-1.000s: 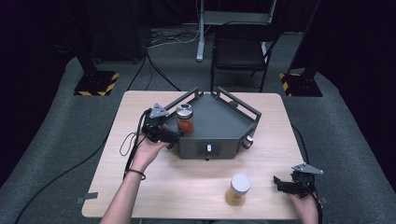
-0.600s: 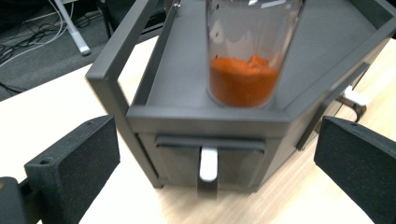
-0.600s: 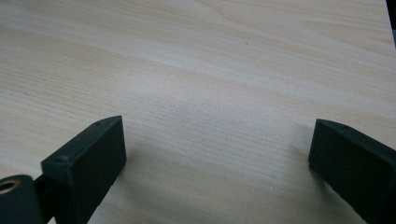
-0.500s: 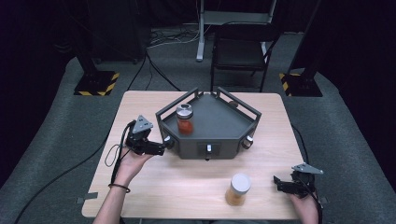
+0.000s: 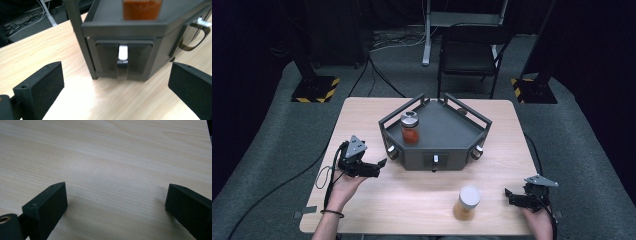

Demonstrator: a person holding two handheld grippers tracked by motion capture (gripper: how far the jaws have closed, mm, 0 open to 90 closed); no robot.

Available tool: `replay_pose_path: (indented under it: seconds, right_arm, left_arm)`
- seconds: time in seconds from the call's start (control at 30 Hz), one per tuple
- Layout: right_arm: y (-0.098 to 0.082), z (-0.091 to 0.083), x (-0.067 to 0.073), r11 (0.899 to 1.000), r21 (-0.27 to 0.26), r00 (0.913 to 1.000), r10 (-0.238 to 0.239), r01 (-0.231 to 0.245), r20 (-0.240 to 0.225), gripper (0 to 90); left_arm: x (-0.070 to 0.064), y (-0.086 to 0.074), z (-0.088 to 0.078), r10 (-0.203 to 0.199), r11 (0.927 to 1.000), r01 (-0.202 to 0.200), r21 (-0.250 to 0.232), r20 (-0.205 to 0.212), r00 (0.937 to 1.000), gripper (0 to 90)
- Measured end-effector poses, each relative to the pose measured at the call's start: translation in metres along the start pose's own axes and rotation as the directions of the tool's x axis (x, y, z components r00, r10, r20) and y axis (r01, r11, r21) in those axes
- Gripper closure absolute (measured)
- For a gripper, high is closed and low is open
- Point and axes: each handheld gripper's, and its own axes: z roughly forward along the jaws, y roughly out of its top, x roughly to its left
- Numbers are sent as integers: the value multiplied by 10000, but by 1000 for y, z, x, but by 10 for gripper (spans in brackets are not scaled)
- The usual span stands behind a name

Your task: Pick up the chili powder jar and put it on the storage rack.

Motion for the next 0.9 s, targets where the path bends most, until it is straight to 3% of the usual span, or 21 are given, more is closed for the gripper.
replay_pose_path:
  seconds: [0.43, 0.9]
  right_arm:
    - [0, 0, 0, 10000, 0, 10000, 6, -6, 4, 31]
    - [0, 0, 0, 10000, 0, 10000, 15, -15, 11, 31]
  left_arm:
    - [-2, -38, 0, -242, 9995, 245, 199, -169, 9996, 1]
    - [-2, -62, 0, -407, 9983, 420, 398, -314, 9987, 1]
